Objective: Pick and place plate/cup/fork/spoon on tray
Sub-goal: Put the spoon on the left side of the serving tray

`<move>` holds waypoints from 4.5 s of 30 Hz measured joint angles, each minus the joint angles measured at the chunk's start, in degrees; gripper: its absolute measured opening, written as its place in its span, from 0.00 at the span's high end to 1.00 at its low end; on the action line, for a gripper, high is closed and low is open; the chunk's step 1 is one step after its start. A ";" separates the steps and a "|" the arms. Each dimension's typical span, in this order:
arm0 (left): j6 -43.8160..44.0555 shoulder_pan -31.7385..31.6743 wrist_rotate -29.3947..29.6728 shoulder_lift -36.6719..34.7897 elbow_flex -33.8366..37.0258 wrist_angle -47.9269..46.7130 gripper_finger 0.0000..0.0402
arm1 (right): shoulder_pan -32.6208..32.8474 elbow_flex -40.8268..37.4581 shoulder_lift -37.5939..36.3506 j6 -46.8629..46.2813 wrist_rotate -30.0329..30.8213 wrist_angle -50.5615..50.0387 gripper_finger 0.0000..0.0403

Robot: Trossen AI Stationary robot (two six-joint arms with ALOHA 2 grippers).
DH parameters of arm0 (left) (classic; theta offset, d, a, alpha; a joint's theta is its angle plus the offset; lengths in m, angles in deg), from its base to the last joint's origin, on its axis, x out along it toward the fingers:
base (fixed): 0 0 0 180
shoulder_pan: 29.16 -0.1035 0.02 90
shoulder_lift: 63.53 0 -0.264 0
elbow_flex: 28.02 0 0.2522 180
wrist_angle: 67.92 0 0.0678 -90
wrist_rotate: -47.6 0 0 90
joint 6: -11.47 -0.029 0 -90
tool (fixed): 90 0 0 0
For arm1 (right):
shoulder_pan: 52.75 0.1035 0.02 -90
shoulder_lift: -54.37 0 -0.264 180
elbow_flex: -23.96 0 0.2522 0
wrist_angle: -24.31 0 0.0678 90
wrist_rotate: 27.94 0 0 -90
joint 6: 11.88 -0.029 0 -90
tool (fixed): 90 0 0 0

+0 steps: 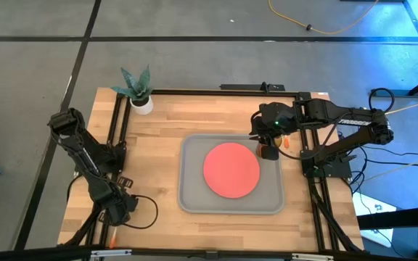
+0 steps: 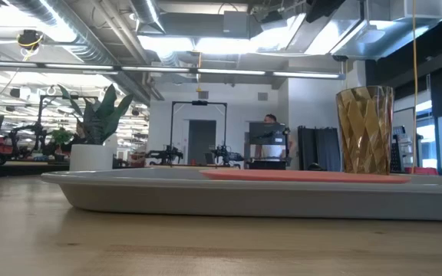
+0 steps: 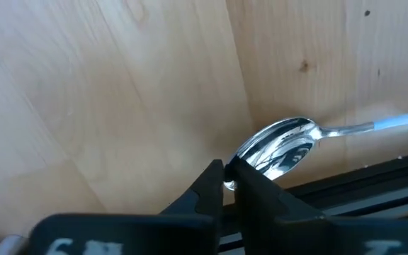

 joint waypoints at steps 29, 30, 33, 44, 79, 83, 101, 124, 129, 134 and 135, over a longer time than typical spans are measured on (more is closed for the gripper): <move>-13.43 -14.38 -1.15 0.00 -10.16 -14.37 1.00 | 0.01 0.00 0.01 0.00 0.00 -0.31 0.82; -14.20 -15.18 -1.08 0.00 -10.74 -15.48 1.00 | 0.01 0.00 0.00 0.00 -0.01 -0.33 0.82; -16.55 -17.44 0.07 0.00 -12.25 -17.97 1.00 | -0.01 0.00 0.02 0.00 -0.01 -0.33 0.82; -24.48 -24.98 4.13 0.00 -21.24 -27.74 1.00 | 0.01 0.00 0.02 0.00 -0.01 -0.55 0.82; -61.72 -54.03 8.66 18.72 -59.41 -40.51 1.00 | 0.00 -0.02 0.02 0.45 -0.01 -4.30 0.82; -66.36 -57.84 5.19 22.29 -62.35 -41.64 1.00 | -0.01 -0.02 0.02 0.48 -0.01 -5.80 0.82; -79.63 -63.93 0.37 34.97 -62.96 -37.65 1.00 | -0.01 -0.04 0.02 0.84 -0.01 -6.57 0.82; -81.47 -67.86 -2.75 37.83 -62.97 -30.06 1.00 | -0.01 -0.04 0.02 1.97 -0.01 -6.93 0.82; -81.48 -68.64 -2.59 39.94 -62.93 -30.35 1.00 | 0.00 -0.04 0.02 1.97 0.01 -6.93 0.82; -81.45 -69.16 -2.70 41.62 -62.90 -31.21 1.00 | 0.01 -0.04 0.02 2.16 0.01 -6.93 0.82; -81.44 -69.29 -2.66 41.58 -62.90 -31.71 1.00 | 0.00 -0.04 0.02 2.16 0.01 -6.93 0.82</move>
